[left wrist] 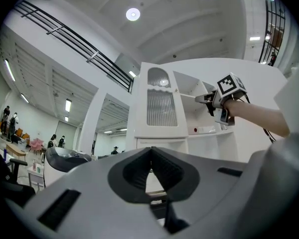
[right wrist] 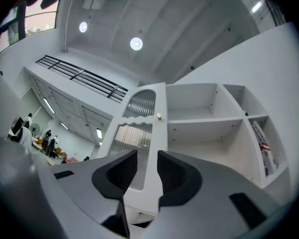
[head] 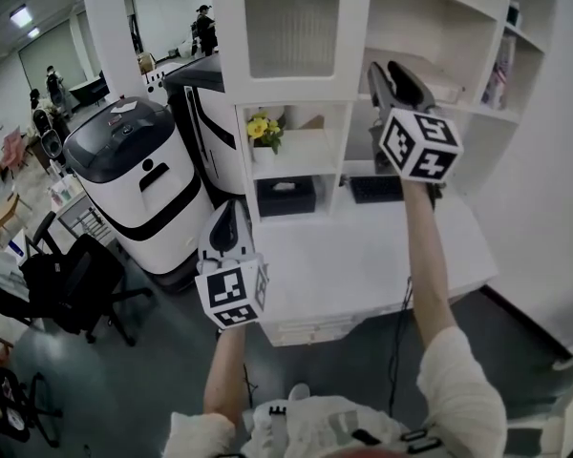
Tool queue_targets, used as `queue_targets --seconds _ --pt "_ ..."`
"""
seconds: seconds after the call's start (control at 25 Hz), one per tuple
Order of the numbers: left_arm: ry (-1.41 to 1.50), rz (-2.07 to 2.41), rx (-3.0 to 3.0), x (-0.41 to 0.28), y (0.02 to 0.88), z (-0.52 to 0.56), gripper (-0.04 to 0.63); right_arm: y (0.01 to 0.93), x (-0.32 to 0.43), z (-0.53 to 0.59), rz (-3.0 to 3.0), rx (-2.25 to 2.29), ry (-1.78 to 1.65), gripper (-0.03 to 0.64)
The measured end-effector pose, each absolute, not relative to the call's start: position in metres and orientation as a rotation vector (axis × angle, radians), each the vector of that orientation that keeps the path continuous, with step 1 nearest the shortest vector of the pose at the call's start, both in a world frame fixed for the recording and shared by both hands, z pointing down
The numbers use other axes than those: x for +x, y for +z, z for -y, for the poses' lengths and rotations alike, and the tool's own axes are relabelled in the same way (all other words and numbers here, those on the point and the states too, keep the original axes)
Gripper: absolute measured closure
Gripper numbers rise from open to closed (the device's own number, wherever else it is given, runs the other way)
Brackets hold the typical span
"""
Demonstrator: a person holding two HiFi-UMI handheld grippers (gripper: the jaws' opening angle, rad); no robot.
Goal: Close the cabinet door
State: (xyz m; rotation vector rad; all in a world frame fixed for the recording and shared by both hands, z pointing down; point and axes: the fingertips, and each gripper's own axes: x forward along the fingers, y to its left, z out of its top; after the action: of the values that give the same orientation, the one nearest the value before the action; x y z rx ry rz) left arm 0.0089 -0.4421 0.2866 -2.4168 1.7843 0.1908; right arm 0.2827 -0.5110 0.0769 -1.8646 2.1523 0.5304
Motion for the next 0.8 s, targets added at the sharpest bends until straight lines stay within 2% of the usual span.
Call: queue_targets --seconds 0.16,0.32,0.6,0.8 --pt "0.156 -1.764 -2.395 0.012 0.282 0.426 0.591 0.086 0.271 0.466 -2.141 -1.834 0.657 0.505" --pt "0.166 -1.758 -2.387 0.013 0.278 0.407 0.591 0.107 0.257 0.42 -2.13 -1.803 0.729 0.555" --pt "0.175 -1.725 -2.374 0.02 0.272 0.373 0.591 0.158 0.232 0.355 -2.119 -1.784 0.737 0.598" --pt "0.213 -1.672 -2.375 0.028 0.275 0.348 0.591 0.198 0.224 0.326 -2.134 -1.809 0.645 0.604"
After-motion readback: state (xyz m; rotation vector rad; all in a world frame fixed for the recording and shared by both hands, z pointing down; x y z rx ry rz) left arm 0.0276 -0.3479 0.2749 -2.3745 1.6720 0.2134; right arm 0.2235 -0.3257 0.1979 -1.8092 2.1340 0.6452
